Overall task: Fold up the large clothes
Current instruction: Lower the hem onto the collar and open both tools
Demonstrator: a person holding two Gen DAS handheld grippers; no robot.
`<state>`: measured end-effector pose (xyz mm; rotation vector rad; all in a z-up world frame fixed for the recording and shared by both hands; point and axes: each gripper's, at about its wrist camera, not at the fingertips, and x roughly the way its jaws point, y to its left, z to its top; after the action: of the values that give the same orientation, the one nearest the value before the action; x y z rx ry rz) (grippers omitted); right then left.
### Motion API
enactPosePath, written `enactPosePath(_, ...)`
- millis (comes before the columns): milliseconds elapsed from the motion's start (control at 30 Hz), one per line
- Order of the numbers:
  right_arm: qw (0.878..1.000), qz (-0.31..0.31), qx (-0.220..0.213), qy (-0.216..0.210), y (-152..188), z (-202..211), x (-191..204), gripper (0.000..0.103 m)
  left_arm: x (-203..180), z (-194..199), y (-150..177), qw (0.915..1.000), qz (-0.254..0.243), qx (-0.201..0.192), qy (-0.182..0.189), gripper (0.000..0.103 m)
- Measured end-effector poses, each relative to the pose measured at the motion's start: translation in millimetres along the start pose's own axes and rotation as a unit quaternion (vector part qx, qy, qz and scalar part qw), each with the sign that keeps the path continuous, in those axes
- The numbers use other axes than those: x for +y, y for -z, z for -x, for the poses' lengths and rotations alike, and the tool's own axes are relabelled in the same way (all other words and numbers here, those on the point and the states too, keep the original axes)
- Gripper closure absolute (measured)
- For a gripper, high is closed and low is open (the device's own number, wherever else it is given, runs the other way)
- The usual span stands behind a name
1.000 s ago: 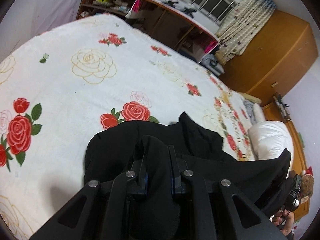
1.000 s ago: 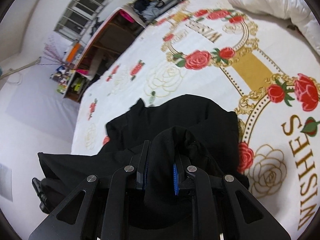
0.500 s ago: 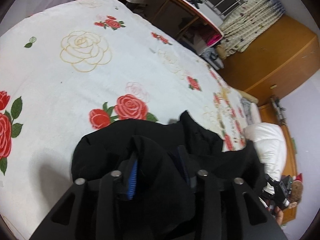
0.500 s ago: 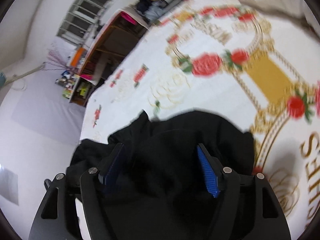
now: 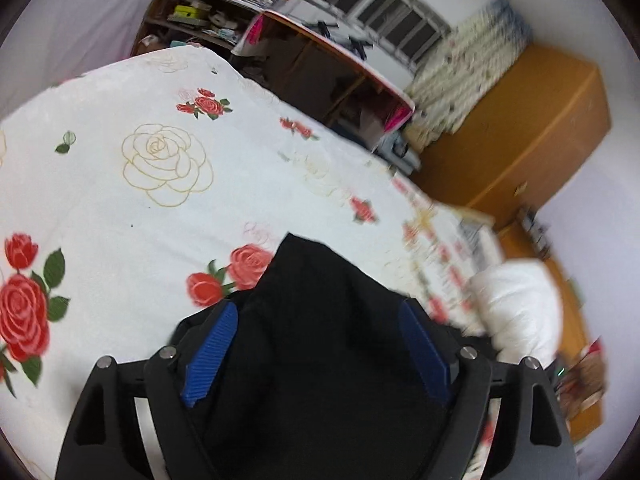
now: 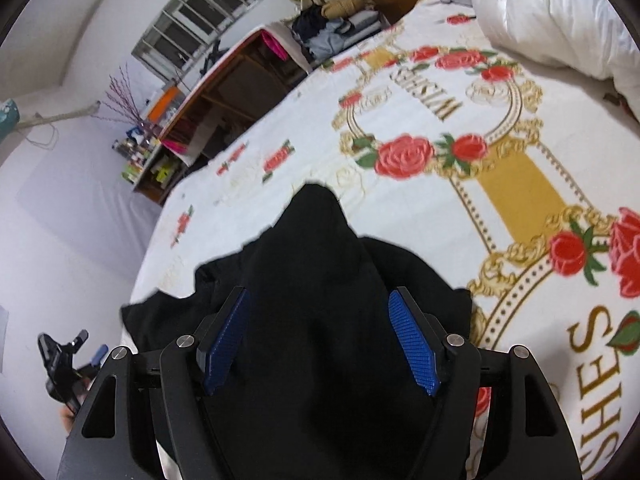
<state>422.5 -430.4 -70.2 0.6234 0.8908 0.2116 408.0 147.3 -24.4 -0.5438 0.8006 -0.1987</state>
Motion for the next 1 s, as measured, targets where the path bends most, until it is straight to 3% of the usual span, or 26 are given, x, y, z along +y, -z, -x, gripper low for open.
enactPosePath(233, 0.998, 0.013, 0.042, 0.038, 8.7, -42.0, -13.2, 0.031, 6.3, -86.0, 18.7, 0.9912, -0.051, 0.093, -0.079, 0.02)
enactPosePath(300, 0.997, 0.023, 0.054, 0.05, 8.4, -49.7, -12.5, 0.033, 7.6, -105.4, 27.4, 0.9874, -0.059, 0.112, -0.095, 0.042)
enactPosePath(333, 0.996, 0.035, 0.052, 0.058, 8.7, -50.8, -8.7, 0.052, 6.7, -110.1, 31.4, 0.9865, -0.064, 0.116, -0.096, 0.055)
enactPosePath(367, 0.995, 0.052, 0.049, 0.076, 9.0, -51.5, -2.2, 0.064, 3.3, -113.7, 34.2, 0.9848, -0.075, 0.116, -0.105, 0.072)
enactPosePath(400, 0.993, 0.064, 0.045, 0.09, 9.8, -52.0, 3.7, 0.079, 0.3, -113.9, 36.1, 0.9841, -0.085, 0.113, -0.108, 0.079)
enactPosePath(467, 0.988, 0.095, 0.036, 0.114, 10.6, -53.4, 14.4, 0.083, -11.1, -107.1, 38.4, 0.9816, -0.121, 0.085, -0.121, 0.087)
enactPosePath(600, 0.981, 0.116, 0.008, 0.155, 7.7, -55.0, 19.8, 0.085, -9.2, -95.7, 34.0, 0.9828, -0.123, 0.037, -0.133, 0.087)
enactPosePath(800, 0.97, 0.136, 0.023, 0.198, 11.3, -90.6, 12.8, 0.084, 11.5, -127.4, 46.1, 0.9809, -0.12, 0.031, -0.15, 0.081)
enactPosePath(1000, 0.966, 0.133, 0.03, 0.218, 8.5, -92.5, 10.3, 0.074, 16.0, -127.8, 42.2, 0.9822, -0.098, 0.037, -0.156, 0.068)
